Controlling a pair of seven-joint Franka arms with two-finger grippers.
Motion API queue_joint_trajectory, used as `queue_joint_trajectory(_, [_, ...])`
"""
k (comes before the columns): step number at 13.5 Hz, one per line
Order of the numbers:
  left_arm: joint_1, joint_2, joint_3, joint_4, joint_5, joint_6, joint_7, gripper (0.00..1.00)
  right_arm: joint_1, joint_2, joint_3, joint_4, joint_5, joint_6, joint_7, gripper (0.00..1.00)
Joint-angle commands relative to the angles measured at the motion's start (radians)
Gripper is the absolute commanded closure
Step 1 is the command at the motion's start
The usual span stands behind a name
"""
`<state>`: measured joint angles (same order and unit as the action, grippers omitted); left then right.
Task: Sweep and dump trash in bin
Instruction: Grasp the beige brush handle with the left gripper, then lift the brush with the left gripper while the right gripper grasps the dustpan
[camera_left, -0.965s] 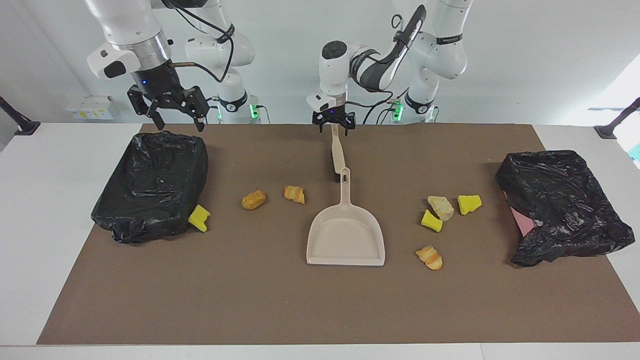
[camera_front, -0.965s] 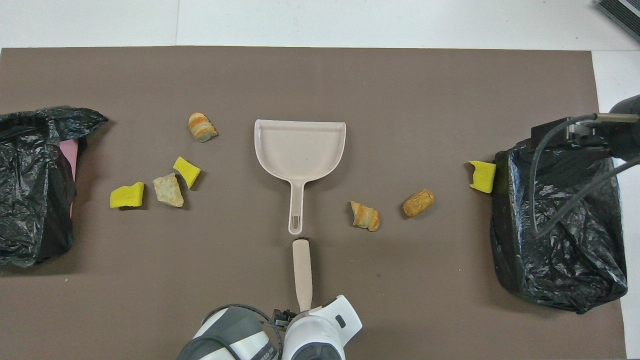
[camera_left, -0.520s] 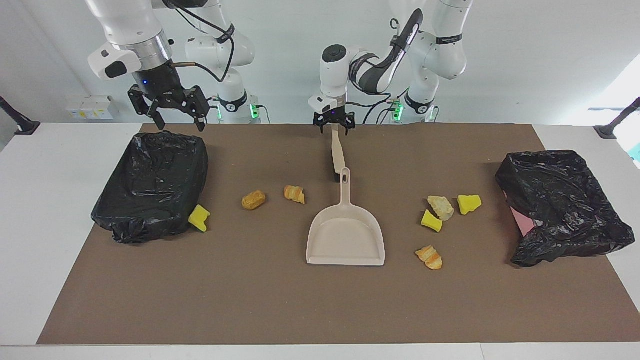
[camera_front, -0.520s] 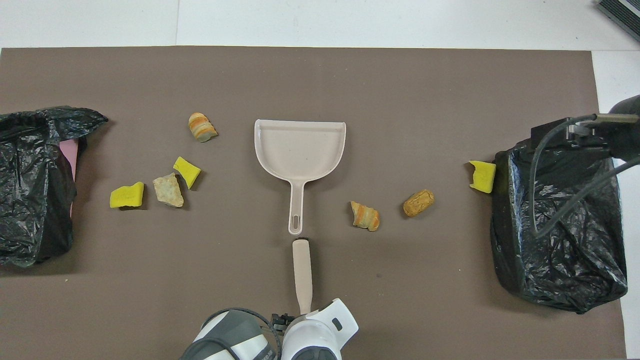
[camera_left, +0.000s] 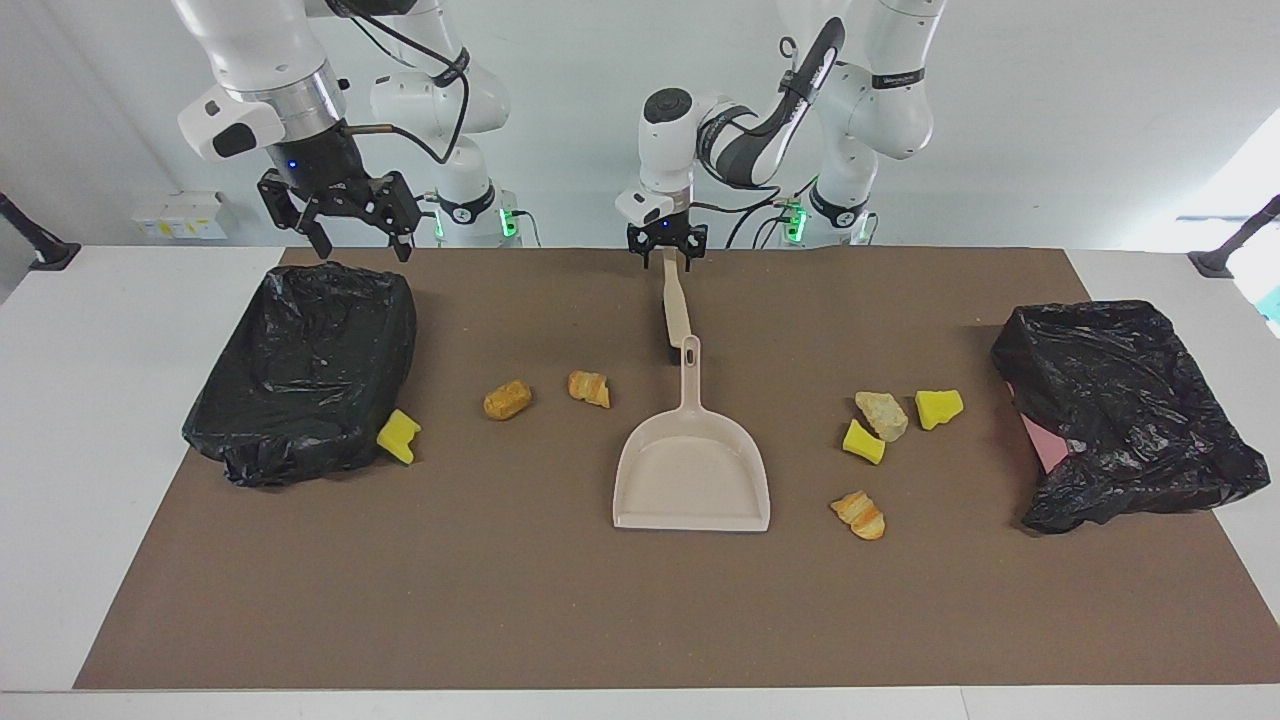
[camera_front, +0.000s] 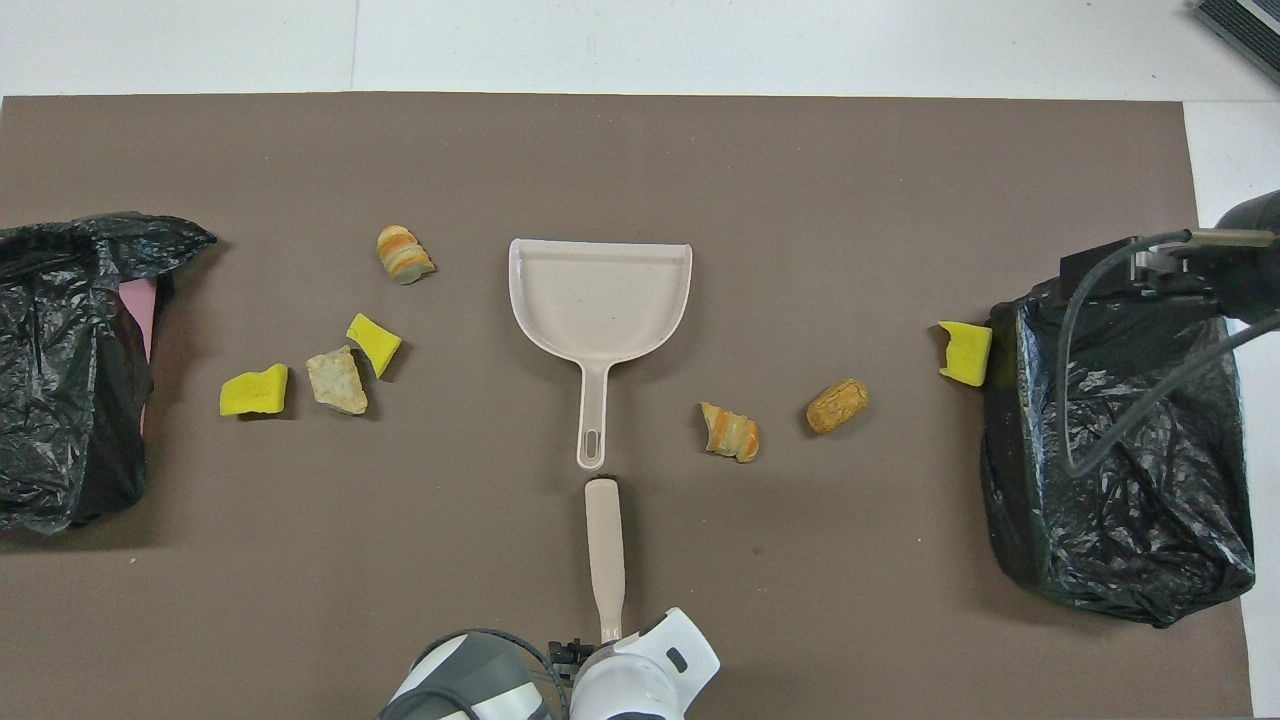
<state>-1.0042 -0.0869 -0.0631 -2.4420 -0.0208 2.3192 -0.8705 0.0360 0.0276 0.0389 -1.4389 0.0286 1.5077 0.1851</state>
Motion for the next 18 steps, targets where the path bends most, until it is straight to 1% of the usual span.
queue_joint_trajectory(1, [-0.001, -0.043, 0.025, -0.003, -0.004, -0.056, -0.015, 1.00, -0.010, -0.017, -0.011, -0.009, 0.007, -0.052, -0.026, 0.00])
queue_joint_trajectory(3, [0.067, -0.048, 0.025, -0.003, -0.004, -0.116, -0.025, 1.00, 0.002, -0.032, -0.011, -0.029, -0.002, -0.060, -0.022, 0.00])
queue_joint_trajectory(6, [0.209, -0.060, 0.028, 0.024, -0.001, -0.216, -0.025, 1.00, 0.007, -0.046, -0.002, -0.067, -0.010, -0.040, -0.018, 0.00])
queue_joint_trajectory(7, [0.260, -0.060, 0.028, 0.049, 0.001, -0.248, -0.021, 1.00, 0.021, -0.037, -0.002, -0.075, -0.012, -0.006, -0.013, 0.00])
queue_joint_trajectory(9, [0.355, -0.062, 0.029, 0.089, 0.039, -0.296, -0.021, 1.00, 0.060, -0.017, -0.002, -0.122, -0.019, 0.107, -0.012, 0.00])
queue_joint_trajectory(11, [0.435, -0.065, 0.029, 0.138, 0.087, -0.363, -0.021, 1.00, 0.116, 0.020, -0.002, -0.126, -0.041, 0.146, 0.019, 0.00])
queue_joint_trajectory(12, [0.478, -0.076, 0.029, 0.150, 0.116, -0.394, -0.021, 1.00, 0.155, 0.035, -0.002, -0.126, -0.079, 0.163, 0.042, 0.00])
queue_joint_trajectory(14, [0.556, -0.126, 0.029, 0.120, 0.185, -0.402, -0.002, 1.00, 0.221, 0.075, -0.002, -0.129, -0.085, 0.195, 0.117, 0.00])
queue_joint_trajectory(15, [0.597, -0.145, 0.028, 0.106, 0.189, -0.400, 0.019, 1.00, 0.264, 0.127, -0.002, -0.129, -0.085, 0.244, 0.172, 0.00])
queue_joint_trajectory(16, [0.617, -0.149, 0.029, 0.094, 0.193, -0.394, 0.025, 1.00, 0.306, 0.161, -0.002, -0.124, -0.087, 0.279, 0.221, 0.00])
queue_joint_trajectory(18, [0.702, -0.155, 0.029, 0.069, 0.194, -0.380, 0.074, 1.00, 0.376, 0.218, -0.001, -0.138, -0.084, 0.325, 0.292, 0.00])
